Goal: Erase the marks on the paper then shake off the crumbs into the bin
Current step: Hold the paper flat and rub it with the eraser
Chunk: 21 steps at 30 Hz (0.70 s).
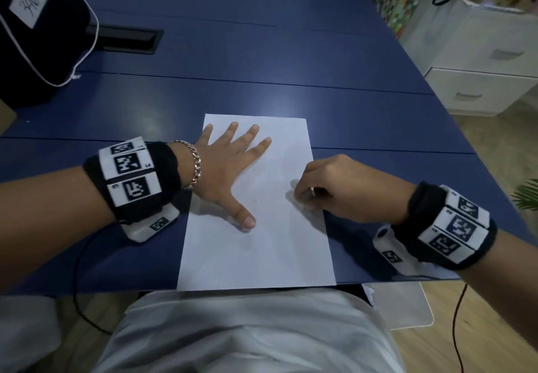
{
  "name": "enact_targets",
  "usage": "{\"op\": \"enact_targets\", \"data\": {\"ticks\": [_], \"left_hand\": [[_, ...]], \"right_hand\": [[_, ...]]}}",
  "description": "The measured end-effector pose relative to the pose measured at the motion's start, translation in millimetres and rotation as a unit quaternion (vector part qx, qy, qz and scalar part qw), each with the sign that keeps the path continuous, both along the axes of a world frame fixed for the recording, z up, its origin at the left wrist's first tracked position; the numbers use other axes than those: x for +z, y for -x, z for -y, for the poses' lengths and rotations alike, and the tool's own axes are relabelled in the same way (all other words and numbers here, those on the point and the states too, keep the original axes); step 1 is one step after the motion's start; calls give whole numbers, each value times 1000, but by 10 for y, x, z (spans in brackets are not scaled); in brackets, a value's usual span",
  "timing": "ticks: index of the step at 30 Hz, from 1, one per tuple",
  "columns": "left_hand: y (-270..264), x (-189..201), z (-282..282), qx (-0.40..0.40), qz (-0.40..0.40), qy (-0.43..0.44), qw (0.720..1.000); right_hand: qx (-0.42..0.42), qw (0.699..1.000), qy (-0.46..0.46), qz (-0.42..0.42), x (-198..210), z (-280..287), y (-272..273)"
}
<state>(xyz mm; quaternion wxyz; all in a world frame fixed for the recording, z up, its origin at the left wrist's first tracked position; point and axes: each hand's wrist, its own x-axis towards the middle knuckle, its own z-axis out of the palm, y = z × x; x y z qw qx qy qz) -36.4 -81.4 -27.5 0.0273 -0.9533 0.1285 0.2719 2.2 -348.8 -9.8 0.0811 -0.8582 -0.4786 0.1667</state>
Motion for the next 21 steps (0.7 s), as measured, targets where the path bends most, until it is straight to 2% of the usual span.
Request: {"op": "enact_targets", "data": {"ticks": [6,14,19,21], "left_hand": [[132,-82,-119,10,-29,-1,1000],[136,-114,-68,25,-21,-11,999],[126,-102,-59,28,-28,-17,999],[126,-96,-54,26,-29,-22,999]], "right_hand": [[2,999,-30,-15,139,-281,-163],[34,999,-5,20,65,-623,-419],[112,992,27,-43,72,-601,-256],[130,990,25,-39,74,-617,-271]]}}
